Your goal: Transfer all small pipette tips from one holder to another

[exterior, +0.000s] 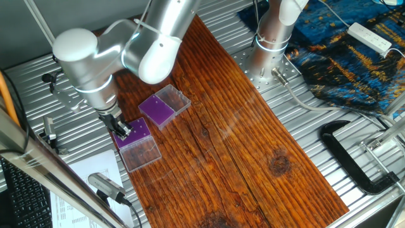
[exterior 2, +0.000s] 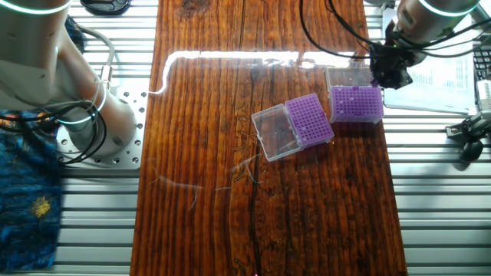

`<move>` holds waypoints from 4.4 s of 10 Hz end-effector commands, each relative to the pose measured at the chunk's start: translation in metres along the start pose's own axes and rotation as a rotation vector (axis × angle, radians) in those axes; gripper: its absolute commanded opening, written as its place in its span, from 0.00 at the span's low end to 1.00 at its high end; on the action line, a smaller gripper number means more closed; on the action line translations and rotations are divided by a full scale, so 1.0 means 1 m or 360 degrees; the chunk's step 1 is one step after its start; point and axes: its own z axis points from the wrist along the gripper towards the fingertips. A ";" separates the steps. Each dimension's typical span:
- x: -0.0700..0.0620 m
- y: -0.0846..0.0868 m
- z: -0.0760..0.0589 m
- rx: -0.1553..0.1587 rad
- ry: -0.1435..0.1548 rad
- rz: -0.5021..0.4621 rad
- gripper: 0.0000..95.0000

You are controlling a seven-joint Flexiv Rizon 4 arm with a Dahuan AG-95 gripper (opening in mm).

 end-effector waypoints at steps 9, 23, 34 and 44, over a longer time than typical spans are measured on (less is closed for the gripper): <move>0.002 -0.001 0.008 -0.0052 0.0024 -0.0073 0.00; 0.003 -0.002 0.014 -0.0099 0.0008 -0.0074 0.00; 0.001 -0.003 0.012 -0.0107 0.0003 -0.0060 0.00; -0.002 -0.003 0.017 -0.0106 0.0011 -0.0067 0.20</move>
